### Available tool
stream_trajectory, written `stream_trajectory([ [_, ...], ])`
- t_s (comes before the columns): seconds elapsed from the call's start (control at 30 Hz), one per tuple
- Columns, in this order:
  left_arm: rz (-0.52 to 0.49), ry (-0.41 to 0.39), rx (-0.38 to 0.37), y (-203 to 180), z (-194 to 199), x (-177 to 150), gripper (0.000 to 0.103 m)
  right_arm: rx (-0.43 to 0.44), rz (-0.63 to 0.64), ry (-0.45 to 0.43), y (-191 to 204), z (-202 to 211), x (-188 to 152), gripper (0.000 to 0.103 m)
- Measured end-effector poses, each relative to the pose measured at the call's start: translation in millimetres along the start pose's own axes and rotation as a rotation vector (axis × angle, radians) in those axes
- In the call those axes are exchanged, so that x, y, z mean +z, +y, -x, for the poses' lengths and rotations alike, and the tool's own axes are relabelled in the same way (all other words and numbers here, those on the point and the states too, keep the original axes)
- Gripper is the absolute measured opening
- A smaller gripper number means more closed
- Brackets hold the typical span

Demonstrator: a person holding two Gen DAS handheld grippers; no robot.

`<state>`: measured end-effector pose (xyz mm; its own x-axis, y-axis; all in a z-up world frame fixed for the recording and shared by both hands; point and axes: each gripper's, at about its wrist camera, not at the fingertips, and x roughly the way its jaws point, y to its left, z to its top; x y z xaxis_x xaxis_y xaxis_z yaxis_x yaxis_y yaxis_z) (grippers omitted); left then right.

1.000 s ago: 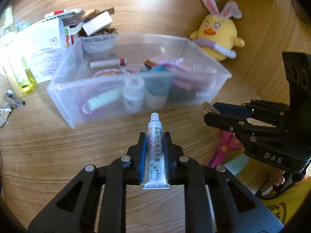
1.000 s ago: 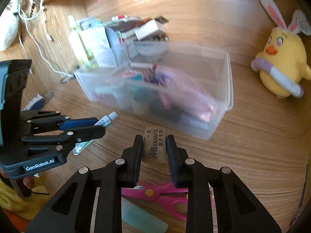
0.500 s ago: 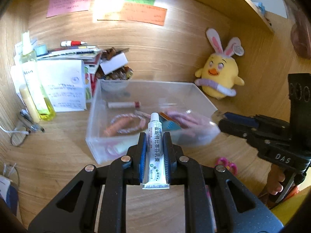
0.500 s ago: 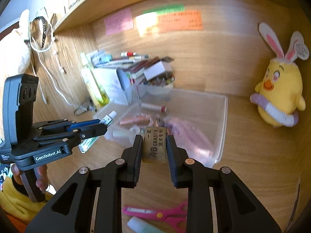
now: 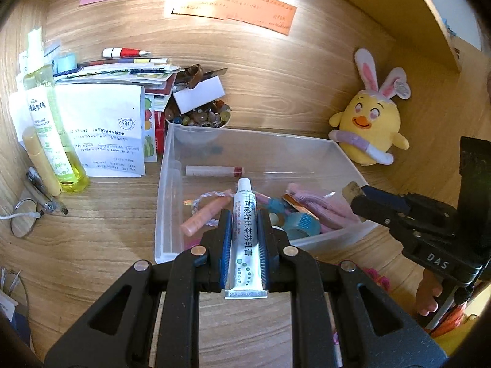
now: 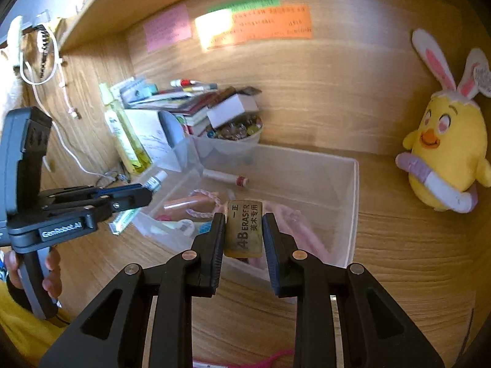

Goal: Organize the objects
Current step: 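Lower the toothpaste tube and eraser into the clear box and open both grippers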

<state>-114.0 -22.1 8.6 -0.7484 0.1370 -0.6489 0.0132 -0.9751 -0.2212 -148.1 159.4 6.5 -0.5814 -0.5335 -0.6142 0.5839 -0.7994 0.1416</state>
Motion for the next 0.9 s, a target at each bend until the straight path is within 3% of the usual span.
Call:
stream_trajectory([
  [0.23,0.002,0.015,0.011,2.8,-9.7,3.9,0.016,-0.013,-0.005,0.03,-3.8,-16.3,-0.3,0.023],
  [0.4,-0.023,0.015,-0.014,-4.7,-4.0,2.3,0.018,0.006,0.014,0.014,2.4,-4.7,-0.5,0.024],
  [0.53,-0.047,0.0,-0.023,-13.4,5.4,-0.7,0.028,0.015,0.021,-0.007,5.5,9.9,-1.2,0.034],
  [0.77,-0.089,-0.011,-0.035,-31.4,23.0,-17.2,0.052,0.017,0.041,-0.015,9.8,39.6,-18.2,0.037],
  [0.9,-0.089,0.007,-0.047,-36.0,27.8,-31.8,0.056,0.04,0.033,0.028,7.8,48.7,-38.0,0.037],
])
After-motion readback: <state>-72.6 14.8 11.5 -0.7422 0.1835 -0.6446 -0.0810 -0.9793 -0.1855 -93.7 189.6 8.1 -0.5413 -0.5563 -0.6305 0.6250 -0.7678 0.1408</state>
